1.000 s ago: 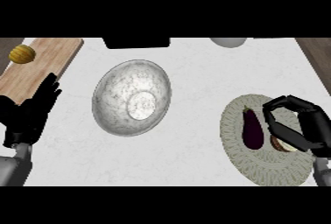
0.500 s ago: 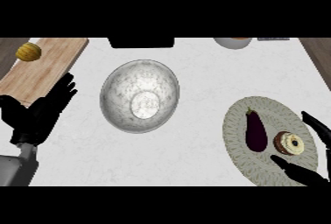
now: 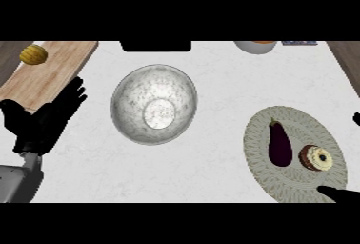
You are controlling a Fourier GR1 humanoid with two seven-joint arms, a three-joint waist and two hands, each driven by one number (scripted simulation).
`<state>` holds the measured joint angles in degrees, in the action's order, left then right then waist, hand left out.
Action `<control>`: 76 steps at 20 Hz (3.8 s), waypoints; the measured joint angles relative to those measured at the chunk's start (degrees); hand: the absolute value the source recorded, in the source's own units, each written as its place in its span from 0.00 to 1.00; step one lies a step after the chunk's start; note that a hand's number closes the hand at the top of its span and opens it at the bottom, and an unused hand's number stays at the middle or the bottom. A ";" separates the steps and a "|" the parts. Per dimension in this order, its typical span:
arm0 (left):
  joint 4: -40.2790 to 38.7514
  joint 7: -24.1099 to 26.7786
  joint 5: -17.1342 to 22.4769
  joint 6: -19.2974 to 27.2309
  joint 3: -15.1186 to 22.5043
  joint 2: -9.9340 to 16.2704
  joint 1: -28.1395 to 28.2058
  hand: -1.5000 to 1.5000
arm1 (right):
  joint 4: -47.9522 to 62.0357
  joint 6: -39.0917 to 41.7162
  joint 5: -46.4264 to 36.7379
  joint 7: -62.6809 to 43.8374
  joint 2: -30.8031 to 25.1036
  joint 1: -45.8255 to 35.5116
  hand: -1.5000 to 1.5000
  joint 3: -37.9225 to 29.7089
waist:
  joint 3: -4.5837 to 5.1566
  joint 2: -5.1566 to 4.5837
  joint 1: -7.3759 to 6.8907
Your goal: Pick the cupcake from the placemat and place it in the bowl
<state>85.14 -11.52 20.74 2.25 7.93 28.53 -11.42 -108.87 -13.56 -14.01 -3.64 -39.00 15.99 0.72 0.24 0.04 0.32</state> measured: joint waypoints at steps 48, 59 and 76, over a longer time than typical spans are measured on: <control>1.49 -3.84 -8.73 -8.14 -9.40 -8.71 0.42 0.50 | 8.14 41.17 -15.77 -40.35 6.07 -22.40 0.00 5.39 | -0.24 -0.03 -0.38; 0.01 -3.61 -11.07 -10.41 -11.69 -10.60 -0.79 0.50 | 17.81 41.74 -22.13 -34.55 10.67 -24.18 0.00 2.95 | -0.25 -0.05 -0.35; 0.30 -5.17 -13.89 -11.52 -13.64 -13.43 -1.84 0.50 | 33.53 36.57 -31.19 -24.22 15.37 -26.34 0.00 0.04 | -0.24 -0.04 -0.39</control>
<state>85.43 -16.70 6.85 -9.27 -5.71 15.10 -13.26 -75.34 23.02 -45.20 -27.86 -23.63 -10.35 0.76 0.00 -0.01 -0.07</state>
